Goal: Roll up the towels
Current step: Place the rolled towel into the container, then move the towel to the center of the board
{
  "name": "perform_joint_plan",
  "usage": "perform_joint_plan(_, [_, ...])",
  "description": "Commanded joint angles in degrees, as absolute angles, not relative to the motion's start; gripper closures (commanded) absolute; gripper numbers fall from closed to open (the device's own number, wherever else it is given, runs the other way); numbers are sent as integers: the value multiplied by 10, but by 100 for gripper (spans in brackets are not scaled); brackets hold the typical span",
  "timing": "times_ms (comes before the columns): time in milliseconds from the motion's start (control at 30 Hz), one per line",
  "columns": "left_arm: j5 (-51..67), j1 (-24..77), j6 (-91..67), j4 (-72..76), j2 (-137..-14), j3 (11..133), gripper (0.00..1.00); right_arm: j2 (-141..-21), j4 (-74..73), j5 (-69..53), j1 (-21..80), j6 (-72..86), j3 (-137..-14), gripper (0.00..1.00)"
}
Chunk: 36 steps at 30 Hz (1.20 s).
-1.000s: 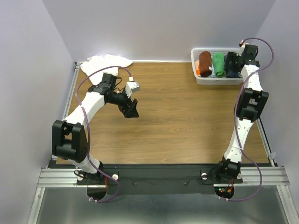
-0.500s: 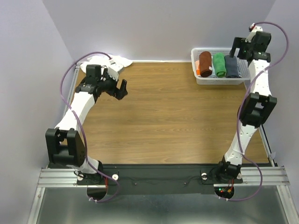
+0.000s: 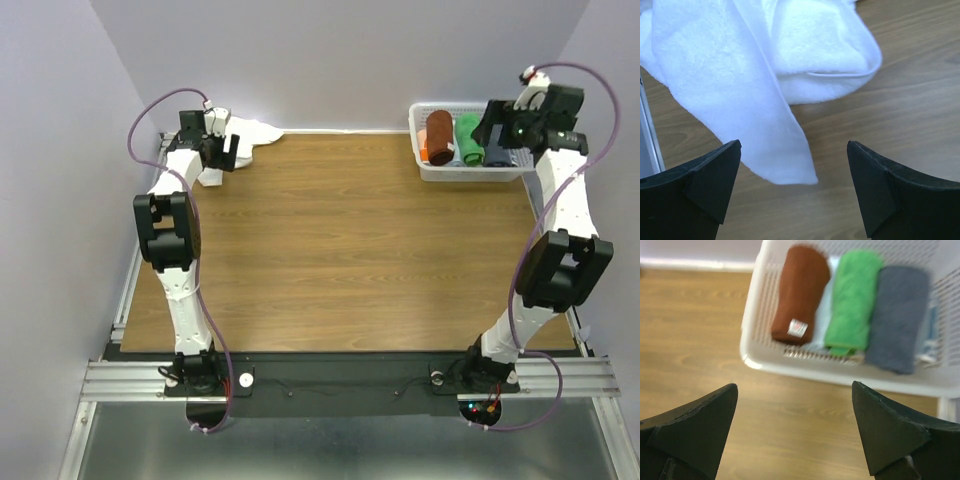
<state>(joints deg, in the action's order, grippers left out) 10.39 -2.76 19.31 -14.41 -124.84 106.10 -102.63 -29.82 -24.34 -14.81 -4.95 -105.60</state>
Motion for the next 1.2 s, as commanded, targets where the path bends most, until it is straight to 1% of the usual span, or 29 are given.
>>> perform_joint_plan(0, [70, -28, 192, -163, -1286, 1129, 1, -985, -312, -295, -129, -51, -981, 0])
perform_joint_plan(133, [52, -30, 198, -160, -1323, 1150, 2, -976, -315, -305, -127, -49, -947, 0])
perform_joint_plan(167, [47, -31, 198, -159, -1331, 1152, 6, -974, -315, -308, -127, -48, -943, 0])
perform_joint_plan(200, [47, -33, 198, -160, -1334, 1157, 15, -973, -316, -311, -126, -48, -939, 0])
perform_joint_plan(233, [51, -34, 198, -161, -1337, 1158, 20, -972, -315, -317, -126, -47, -934, 1])
perform_joint_plan(267, [56, -35, 199, -164, -1337, 1163, 34, -972, -315, -322, -124, -47, -933, 4])
perform_joint_plan(333, [62, -35, 200, -175, -1335, 1174, 54, -973, -316, -329, -123, -46, -930, 7])
perform_joint_plan(367, [75, -35, 198, -185, -1327, 1184, 74, -975, -315, -332, -120, -46, -927, 9])
perform_joint_plan(400, [87, -35, 196, -192, -1320, 1188, 83, -974, -315, -333, -120, -45, -926, 9])
perform_joint_plan(433, [119, -33, 192, -206, -1302, 1197, 99, -976, -315, -337, -119, -44, -924, 10])
perform_joint_plan(533, [179, -21, 201, -242, -1268, 1218, 100, -975, -315, -352, -116, -40, -921, 11])
perform_joint_plan(600, [245, 0, 228, -296, -1231, 1240, 100, -976, -315, -360, -115, -39, -921, 11])
perform_joint_plan(767, [414, 97, 271, -411, -1131, 1245, 100, -974, -315, -395, -113, -26, -923, 12])
perform_joint_plan(800, [430, 133, 284, -425, -1115, 1238, 100, -972, -316, -401, -113, -25, -921, 12])
perform_joint_plan(933, [496, 218, 373, -482, -1036, 1164, 100, -962, -320, -410, -113, -29, -908, 12])
perform_joint_plan(967, [513, 231, 394, -487, -1008, 1126, 100, -957, -322, -410, -114, -34, -899, 12])
perform_joint_plan(1100, [560, 247, 383, -461, -959, 1039, 100, -950, -344, -448, -113, -61, -876, 12])
perform_joint_plan(1167, [570, 246, 390, -476, -955, 1029, 100, -950, -350, -458, -110, -66, -868, 12])
